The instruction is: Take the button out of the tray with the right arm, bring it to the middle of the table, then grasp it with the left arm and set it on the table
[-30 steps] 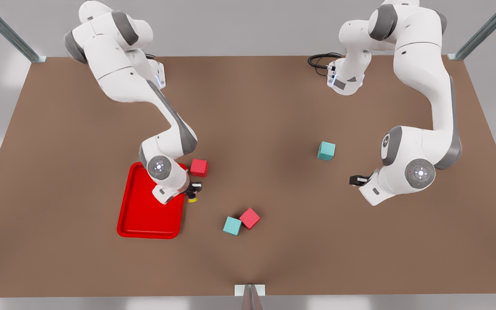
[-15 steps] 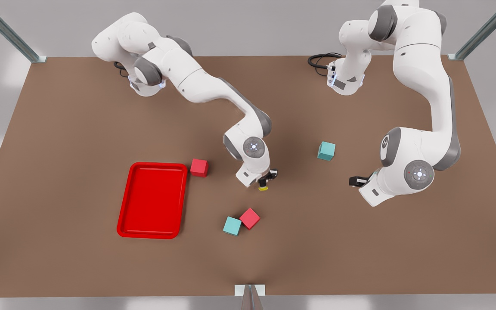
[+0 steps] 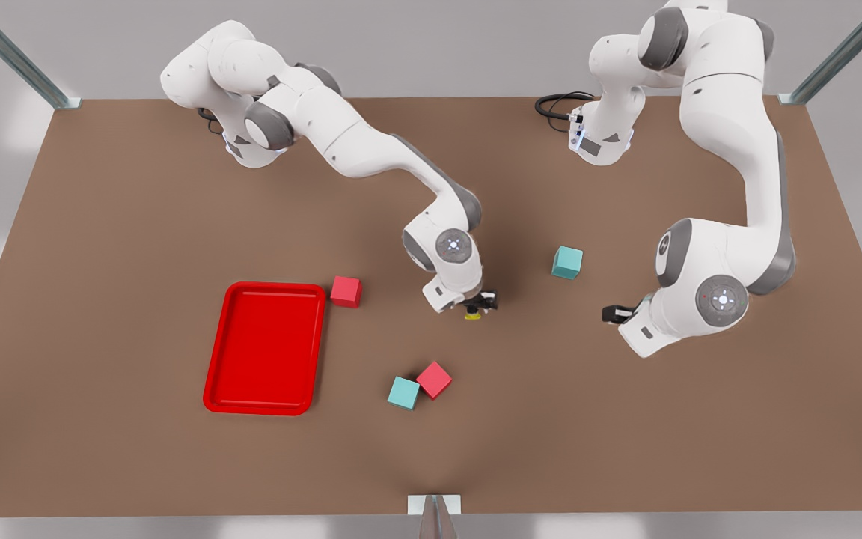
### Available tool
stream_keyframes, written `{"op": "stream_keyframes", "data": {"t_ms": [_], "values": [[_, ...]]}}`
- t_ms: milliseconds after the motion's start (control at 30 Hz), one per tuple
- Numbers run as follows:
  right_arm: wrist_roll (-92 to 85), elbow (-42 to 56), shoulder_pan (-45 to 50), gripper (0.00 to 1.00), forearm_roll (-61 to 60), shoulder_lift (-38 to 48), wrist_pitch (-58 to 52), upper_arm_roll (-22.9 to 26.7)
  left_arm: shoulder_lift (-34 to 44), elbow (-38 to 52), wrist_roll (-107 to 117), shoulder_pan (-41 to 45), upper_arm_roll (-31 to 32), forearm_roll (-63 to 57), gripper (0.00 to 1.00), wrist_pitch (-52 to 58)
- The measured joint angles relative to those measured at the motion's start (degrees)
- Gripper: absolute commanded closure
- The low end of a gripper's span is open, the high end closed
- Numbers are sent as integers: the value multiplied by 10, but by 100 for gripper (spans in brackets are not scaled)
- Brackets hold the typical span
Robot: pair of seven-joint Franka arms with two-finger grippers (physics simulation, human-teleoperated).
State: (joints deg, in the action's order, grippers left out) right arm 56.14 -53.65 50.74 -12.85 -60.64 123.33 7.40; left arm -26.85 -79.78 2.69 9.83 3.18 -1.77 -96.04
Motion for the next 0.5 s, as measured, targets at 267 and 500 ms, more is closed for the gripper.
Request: {"op": "stream_keyframes", "data": {"t_ms": [267,500], "values": [[-87,-182,-434,0,61,295,-159,-62,-49,30,85,101,0,82,0,116],[-251,-180,-502,0,115,367,-288,-53,-103,27,213,206,2,98,0,60]]}}
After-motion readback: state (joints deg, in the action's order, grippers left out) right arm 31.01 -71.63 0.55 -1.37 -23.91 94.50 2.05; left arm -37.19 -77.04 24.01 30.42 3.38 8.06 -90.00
